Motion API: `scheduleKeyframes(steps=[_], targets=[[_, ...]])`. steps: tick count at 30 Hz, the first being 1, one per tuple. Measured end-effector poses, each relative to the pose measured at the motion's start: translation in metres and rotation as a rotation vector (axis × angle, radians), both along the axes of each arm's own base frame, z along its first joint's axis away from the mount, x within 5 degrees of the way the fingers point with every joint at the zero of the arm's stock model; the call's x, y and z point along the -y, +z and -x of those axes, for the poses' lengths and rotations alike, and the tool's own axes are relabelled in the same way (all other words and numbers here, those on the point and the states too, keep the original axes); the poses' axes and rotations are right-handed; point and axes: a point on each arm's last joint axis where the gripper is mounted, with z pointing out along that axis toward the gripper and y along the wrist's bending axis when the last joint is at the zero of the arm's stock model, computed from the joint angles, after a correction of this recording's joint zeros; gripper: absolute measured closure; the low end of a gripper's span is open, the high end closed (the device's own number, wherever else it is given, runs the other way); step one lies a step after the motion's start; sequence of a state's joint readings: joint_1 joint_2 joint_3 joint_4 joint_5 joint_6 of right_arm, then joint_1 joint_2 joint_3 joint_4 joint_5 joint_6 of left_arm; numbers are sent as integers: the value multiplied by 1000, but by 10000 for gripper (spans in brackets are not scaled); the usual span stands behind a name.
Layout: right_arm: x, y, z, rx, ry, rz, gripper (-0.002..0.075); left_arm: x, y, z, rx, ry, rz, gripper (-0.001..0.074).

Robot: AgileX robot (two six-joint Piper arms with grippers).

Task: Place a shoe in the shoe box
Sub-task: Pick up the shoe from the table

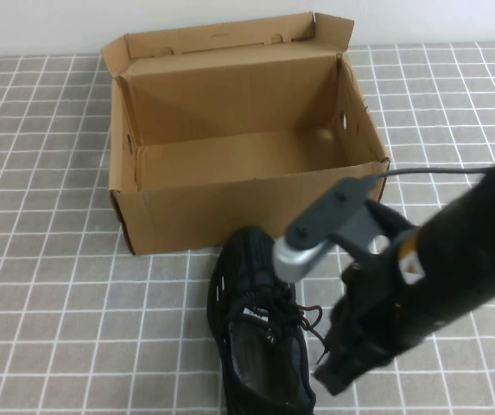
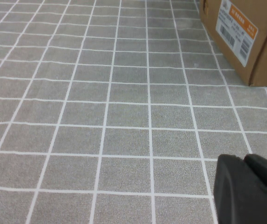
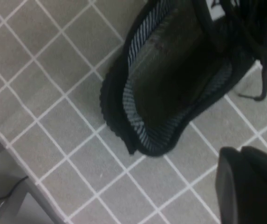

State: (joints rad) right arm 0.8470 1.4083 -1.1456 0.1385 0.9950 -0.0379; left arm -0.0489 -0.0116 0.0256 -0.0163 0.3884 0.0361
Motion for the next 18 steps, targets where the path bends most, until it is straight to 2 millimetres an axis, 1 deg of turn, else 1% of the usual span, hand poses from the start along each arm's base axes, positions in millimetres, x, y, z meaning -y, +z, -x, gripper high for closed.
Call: scheduleKeyframes(steps=[5,9,11,14,18], targets=[[-12,-1,-11,16,9,19,735,0,0,0,0,0,0,737],[-19,-3,-19,34,32,36,686,0,0,0,0,0,0,737],[-21,-3,-21,46,57,38,641,0,0,0,0,0,0,737],[-23,-5,-23,67,104,53,543,0,0,0,0,0,0,737],[-23,-6,-24,115,181,82,355,0,0,0,0,0,0,737]])
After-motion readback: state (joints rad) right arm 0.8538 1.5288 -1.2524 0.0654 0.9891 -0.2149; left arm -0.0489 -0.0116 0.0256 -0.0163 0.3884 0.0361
